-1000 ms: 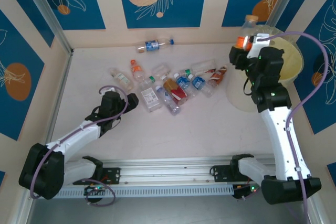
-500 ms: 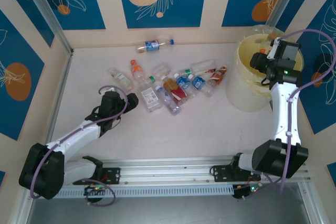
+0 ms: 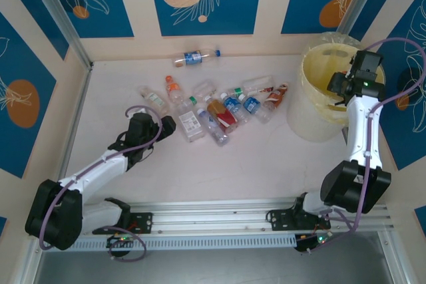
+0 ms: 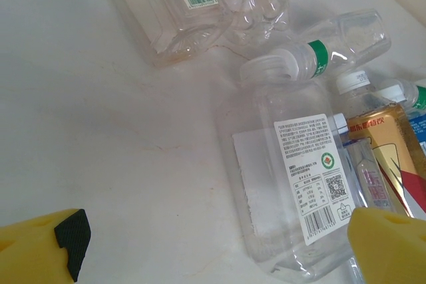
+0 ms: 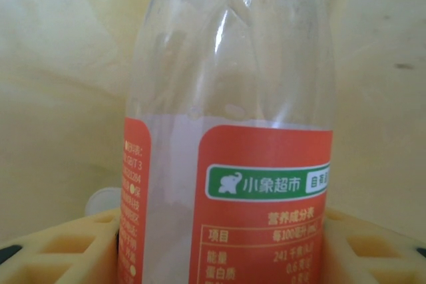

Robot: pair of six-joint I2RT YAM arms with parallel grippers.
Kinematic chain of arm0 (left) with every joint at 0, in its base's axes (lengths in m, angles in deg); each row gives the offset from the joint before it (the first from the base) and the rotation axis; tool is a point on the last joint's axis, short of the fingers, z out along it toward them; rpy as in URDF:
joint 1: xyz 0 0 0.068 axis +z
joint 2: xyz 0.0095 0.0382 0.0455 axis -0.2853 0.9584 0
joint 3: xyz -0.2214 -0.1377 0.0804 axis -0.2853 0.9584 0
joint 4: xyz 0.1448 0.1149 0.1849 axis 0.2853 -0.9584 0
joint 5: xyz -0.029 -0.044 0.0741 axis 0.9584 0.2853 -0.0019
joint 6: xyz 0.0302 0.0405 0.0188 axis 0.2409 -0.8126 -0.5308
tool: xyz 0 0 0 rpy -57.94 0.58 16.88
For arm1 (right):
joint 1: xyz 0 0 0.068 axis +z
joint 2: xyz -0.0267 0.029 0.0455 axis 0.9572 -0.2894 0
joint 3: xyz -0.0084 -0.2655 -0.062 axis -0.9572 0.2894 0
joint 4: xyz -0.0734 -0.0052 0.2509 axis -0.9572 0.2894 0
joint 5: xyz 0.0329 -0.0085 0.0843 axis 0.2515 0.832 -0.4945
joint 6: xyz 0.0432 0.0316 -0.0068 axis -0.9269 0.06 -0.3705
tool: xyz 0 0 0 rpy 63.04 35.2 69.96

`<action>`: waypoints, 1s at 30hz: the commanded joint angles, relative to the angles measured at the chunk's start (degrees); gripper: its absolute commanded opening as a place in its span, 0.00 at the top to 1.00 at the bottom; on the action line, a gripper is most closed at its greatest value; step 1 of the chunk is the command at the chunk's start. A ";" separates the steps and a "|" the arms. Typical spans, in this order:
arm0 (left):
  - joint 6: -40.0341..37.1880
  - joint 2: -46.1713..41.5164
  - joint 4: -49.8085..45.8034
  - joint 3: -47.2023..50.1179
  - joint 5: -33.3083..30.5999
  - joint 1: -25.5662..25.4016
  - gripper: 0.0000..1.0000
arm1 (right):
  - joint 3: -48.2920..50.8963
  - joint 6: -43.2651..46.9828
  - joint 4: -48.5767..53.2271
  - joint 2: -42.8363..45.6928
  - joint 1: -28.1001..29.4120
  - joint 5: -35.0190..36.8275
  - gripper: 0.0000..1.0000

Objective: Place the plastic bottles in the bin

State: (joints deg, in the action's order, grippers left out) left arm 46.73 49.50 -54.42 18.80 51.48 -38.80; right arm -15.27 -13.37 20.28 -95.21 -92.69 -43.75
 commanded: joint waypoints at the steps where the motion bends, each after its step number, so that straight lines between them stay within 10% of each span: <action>1: 0.41 0.10 -1.03 -0.73 -0.39 1.04 0.00 | -0.92 -1.67 2.99 -2.30 0.20 3.51 0.36; 16: 0.06 -0.03 -1.96 -0.52 -0.84 2.08 0.00 | -4.37 -6.14 4.73 -0.15 5.15 7.82 0.11; 30: -0.73 1.66 -5.98 -3.85 -0.49 3.29 0.00 | -0.17 -9.51 -3.50 15.10 11.56 -3.66 0.01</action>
State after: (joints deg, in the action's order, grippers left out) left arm 46.56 50.43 -58.83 16.94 51.31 -36.46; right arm -17.11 -21.26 20.52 -83.47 -82.37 -42.53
